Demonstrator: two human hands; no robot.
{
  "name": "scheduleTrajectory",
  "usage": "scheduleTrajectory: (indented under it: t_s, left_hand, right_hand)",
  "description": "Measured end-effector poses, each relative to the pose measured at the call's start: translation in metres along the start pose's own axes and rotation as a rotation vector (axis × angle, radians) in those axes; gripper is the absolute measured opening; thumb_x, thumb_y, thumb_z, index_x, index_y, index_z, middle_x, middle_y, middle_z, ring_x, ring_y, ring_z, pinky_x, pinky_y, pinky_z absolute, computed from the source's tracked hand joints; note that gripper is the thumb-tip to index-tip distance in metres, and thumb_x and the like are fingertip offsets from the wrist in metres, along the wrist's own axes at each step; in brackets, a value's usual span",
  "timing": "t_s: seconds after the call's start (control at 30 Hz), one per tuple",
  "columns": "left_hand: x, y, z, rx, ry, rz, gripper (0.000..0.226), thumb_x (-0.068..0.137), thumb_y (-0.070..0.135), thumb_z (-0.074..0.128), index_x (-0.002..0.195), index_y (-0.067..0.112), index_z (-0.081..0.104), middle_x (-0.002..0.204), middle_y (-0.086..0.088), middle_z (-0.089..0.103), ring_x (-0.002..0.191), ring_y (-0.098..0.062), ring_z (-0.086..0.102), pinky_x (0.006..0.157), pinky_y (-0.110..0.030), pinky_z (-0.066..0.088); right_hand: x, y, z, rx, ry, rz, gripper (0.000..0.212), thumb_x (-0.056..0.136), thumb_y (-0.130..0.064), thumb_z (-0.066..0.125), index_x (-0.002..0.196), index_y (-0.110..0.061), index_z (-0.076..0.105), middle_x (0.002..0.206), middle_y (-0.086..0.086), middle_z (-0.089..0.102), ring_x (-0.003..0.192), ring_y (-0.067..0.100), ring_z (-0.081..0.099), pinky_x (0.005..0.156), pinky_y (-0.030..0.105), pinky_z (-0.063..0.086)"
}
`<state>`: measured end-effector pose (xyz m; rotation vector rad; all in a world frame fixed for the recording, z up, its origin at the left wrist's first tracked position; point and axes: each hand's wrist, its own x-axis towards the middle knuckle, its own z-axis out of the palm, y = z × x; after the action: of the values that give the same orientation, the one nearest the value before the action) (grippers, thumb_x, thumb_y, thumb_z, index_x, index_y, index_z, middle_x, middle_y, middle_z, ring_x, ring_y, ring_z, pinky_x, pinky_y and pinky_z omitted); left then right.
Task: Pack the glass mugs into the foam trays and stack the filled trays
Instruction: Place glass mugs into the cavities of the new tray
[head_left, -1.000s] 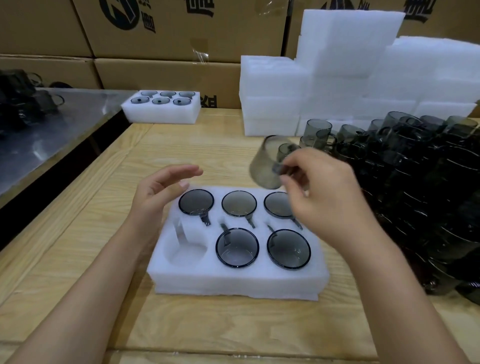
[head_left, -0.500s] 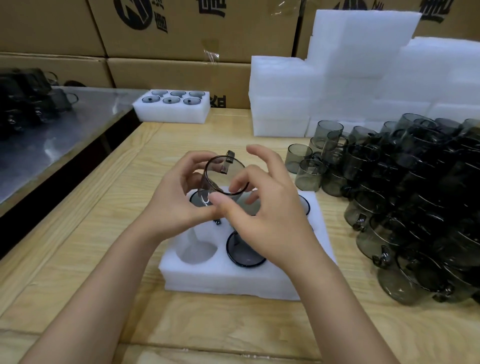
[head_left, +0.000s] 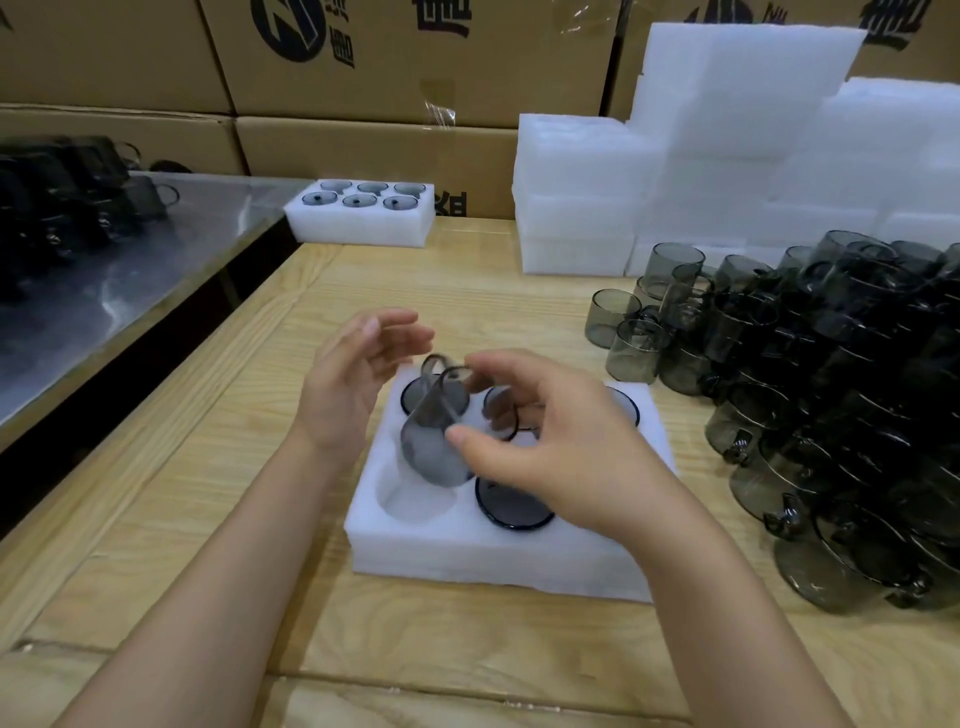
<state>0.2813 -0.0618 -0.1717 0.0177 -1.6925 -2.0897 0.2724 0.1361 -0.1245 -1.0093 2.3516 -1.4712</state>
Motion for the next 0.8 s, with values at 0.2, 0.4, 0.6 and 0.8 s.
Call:
scheduleTrajectory:
  t_s: [0.2,0.4,0.6,0.8]
  left_hand:
    - [0.002,-0.017,0.006,0.047,0.031,-0.090,0.033,0.082,0.023,0.048,0.103,-0.002,0.058,0.097,-0.020,0.062,0.080,-0.016,0.067,0.072,-0.026,0.055]
    - [0.007,-0.024,-0.001,0.111,0.013,-0.111,0.031,0.081,0.028,0.052,0.098,0.005,0.064,0.094,-0.008,0.069,0.078,-0.017,0.067,0.068,-0.026,0.054]
    - [0.009,-0.025,-0.002,0.202,-0.004,-0.109,0.020,0.093,0.007,0.046,0.091,0.005,0.065,0.081,0.012,0.072,0.072,-0.002,0.067,0.061,-0.015,0.050]
    - [0.007,-0.025,0.000,0.147,-0.029,-0.128,0.020,0.093,0.004,0.044,0.091,0.002,0.063,0.076,0.010,0.070,0.065,-0.004,0.065,0.057,-0.015,0.049]
  right_hand:
    - [-0.002,-0.010,0.009,-0.102,-0.129,-0.057,0.041,0.072,-0.042,0.065,0.110,-0.028,0.061,0.100,-0.011,0.064,0.089,0.004,0.058,0.080,0.023,0.051]
    - [0.000,-0.020,0.022,-0.267,-0.147,-0.123,0.022,0.080,-0.040,0.062,0.085,-0.020,0.056,0.064,-0.006,0.044,0.060,0.011,0.044,0.054,0.025,0.036]
    - [0.007,-0.028,0.022,-0.428,-0.222,-0.114,0.026,0.084,-0.042,0.061,0.091,-0.017,0.056,0.060,-0.007,0.041,0.060,0.007,0.041,0.051,0.025,0.029]
    - [0.011,-0.034,0.021,-0.586,-0.356,-0.121,0.035,0.085,-0.043,0.062,0.104,-0.015,0.053,0.083,-0.006,0.050,0.072,0.004,0.040,0.055,0.016,0.031]
